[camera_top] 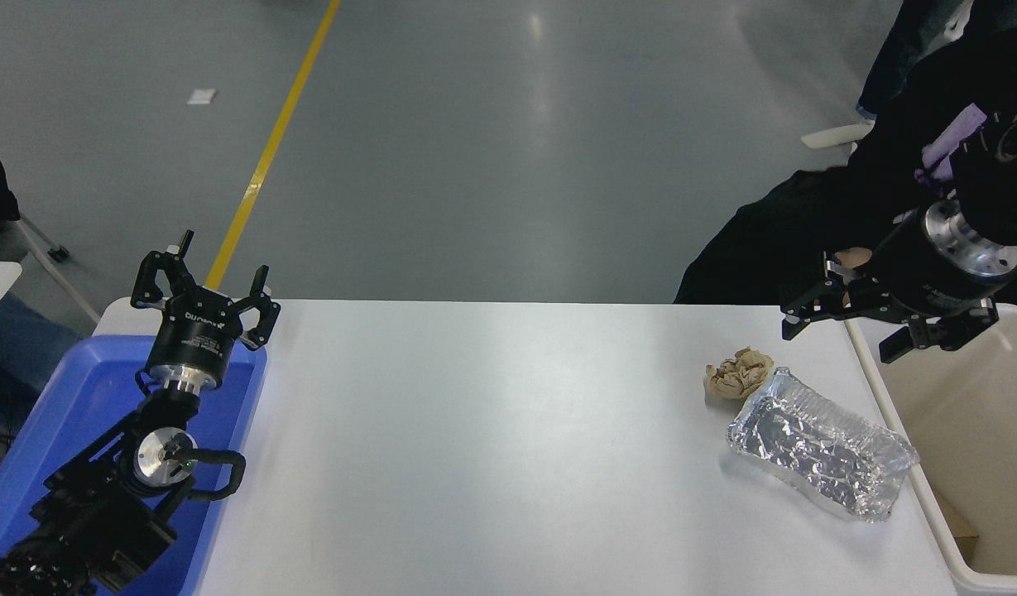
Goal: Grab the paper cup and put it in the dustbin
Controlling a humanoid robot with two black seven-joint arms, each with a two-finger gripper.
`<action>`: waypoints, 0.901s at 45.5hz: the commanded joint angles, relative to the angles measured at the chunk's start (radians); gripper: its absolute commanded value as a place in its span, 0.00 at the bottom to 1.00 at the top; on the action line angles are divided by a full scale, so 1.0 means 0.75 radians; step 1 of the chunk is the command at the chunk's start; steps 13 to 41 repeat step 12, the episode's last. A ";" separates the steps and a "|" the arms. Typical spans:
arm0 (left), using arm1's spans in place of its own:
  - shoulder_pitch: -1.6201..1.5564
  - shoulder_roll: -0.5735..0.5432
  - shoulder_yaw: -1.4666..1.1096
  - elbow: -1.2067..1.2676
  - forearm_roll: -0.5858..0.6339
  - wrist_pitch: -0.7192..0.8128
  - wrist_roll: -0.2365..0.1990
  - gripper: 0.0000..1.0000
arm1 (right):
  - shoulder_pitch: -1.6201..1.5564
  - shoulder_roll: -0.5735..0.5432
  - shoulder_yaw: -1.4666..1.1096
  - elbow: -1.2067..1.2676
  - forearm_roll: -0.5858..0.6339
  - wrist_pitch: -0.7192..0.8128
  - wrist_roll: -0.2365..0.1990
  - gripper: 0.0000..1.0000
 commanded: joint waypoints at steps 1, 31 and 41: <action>0.000 0.000 0.000 0.000 0.001 0.000 0.000 0.98 | 0.111 0.070 0.078 0.017 0.001 0.046 0.000 1.00; 0.000 0.000 0.000 0.000 0.001 0.000 0.000 0.98 | 0.123 0.078 0.060 0.011 0.001 0.046 0.002 1.00; 0.000 0.000 0.000 0.000 0.001 0.000 0.000 0.98 | 0.123 0.078 0.060 0.011 0.001 0.046 0.002 1.00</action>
